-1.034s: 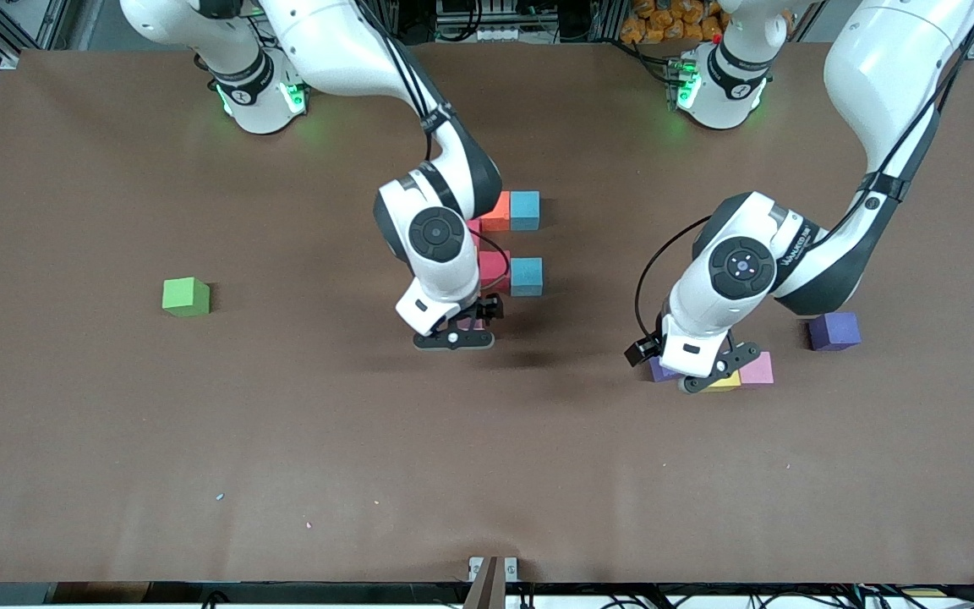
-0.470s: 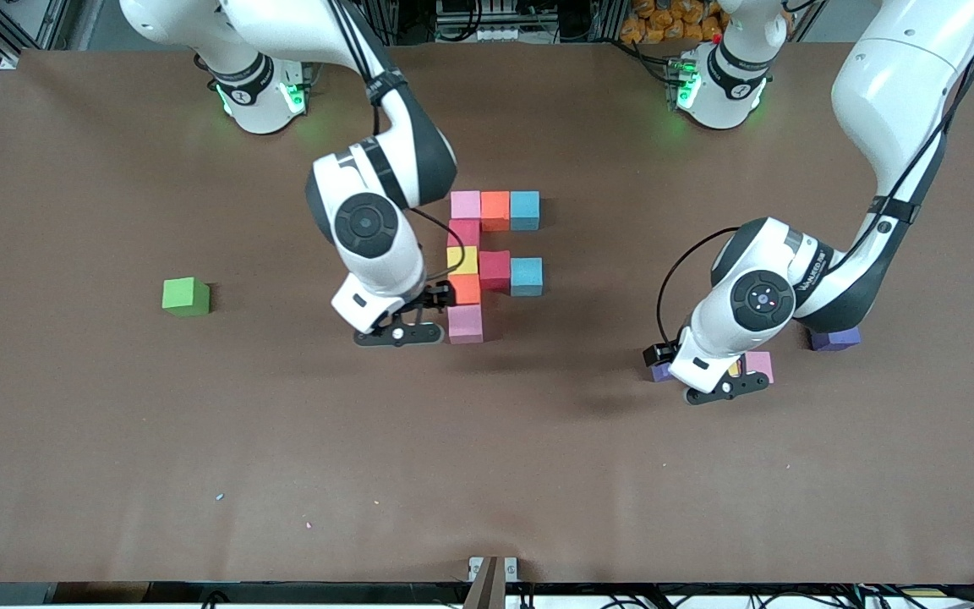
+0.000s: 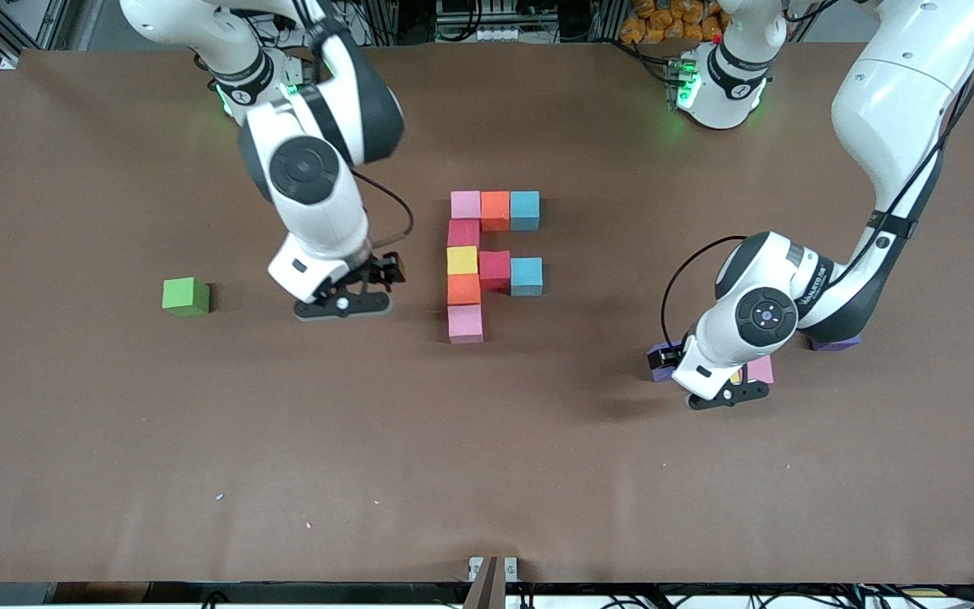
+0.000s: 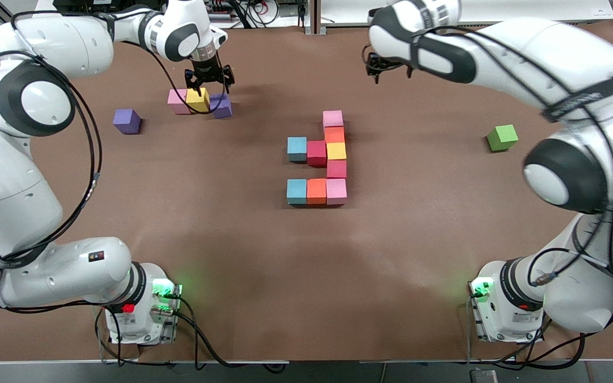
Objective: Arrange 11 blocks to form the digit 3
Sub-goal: 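Grasp the purple cube with the left gripper while the right gripper retracts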
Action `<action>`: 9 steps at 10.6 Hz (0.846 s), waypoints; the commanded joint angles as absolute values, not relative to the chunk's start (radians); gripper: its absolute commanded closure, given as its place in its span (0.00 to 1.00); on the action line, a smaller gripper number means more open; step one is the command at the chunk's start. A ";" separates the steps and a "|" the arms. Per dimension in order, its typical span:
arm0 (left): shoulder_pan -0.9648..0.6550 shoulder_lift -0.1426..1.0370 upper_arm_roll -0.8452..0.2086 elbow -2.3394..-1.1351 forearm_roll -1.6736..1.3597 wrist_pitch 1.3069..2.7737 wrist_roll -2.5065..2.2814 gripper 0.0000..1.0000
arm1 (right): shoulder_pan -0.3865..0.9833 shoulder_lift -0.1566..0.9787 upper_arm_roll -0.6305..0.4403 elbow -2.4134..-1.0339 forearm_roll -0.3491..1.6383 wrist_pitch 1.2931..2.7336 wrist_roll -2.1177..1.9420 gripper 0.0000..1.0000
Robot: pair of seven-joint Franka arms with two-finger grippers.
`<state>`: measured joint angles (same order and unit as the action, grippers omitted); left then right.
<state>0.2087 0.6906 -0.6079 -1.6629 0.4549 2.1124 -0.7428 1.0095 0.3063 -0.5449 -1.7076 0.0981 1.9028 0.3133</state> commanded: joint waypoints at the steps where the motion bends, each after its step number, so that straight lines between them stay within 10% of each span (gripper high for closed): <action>1: 0.203 0.703 -0.603 -1.647 0.440 2.123 -0.744 0.00 | 0.994 0.168 -0.569 -1.786 0.022 1.826 0.278 0.00; 6: 0.199 0.739 -0.597 -1.654 0.443 2.183 -0.788 0.00 | 0.841 0.057 -0.631 -1.763 -0.032 1.683 0.037 0.00; 9: 0.198 0.747 -0.597 -1.657 0.445 2.183 -0.790 0.00 | 0.428 0.038 -0.290 -1.671 -0.034 1.581 0.037 0.00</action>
<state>0.2055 0.7453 -0.5997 -1.6611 0.4548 2.1757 -0.7788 0.6038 0.0598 -0.4783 -1.7215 -0.0121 1.6436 0.0278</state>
